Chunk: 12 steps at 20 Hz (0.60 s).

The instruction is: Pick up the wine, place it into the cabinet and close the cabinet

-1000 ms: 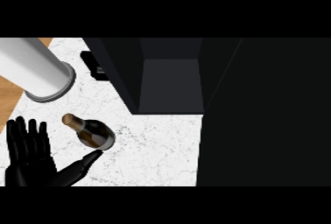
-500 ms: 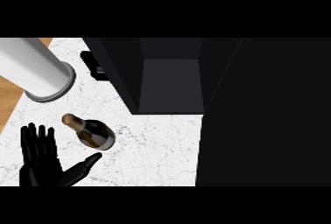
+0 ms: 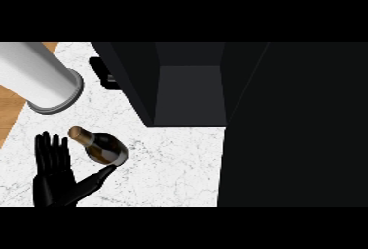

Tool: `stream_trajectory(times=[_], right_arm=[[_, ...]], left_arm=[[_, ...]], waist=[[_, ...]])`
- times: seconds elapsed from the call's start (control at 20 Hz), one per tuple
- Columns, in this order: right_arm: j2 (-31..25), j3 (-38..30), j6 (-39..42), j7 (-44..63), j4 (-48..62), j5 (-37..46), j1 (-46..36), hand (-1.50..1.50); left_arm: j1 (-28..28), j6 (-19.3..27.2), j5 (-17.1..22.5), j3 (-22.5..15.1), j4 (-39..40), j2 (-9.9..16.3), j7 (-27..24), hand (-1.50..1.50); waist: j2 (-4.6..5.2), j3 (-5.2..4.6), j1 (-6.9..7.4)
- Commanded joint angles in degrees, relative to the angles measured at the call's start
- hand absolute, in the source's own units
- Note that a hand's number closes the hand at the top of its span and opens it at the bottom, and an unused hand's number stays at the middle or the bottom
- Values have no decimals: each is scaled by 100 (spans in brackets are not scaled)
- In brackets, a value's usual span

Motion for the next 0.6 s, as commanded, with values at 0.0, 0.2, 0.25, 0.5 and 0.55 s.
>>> stream_trajectory(times=[0.0,0.2,0.25,0.5,0.55], right_arm=[[55,84,66,203,-932,-363,462,-150],[169,168,39,114,-838,-268,466,-150],[27,-41,-115,567,-1018,-527,56,-150],[174,146,143,16,-719,-291,460,-150],[65,-134,94,195,-809,-451,275,-150]], left_arm=[[53,-392,227,23,837,-160,-818,-150],[-338,-411,149,298,941,-18,-535,-150],[-292,-637,228,369,1223,-22,-791,-150],[-647,-280,194,116,1461,-162,-830,-150],[-554,-526,142,318,1362,-46,-743,-150]], waist=[[1,-2,-9],[5,1,9],[4,-3,3],[8,1,11],[7,1,20]])
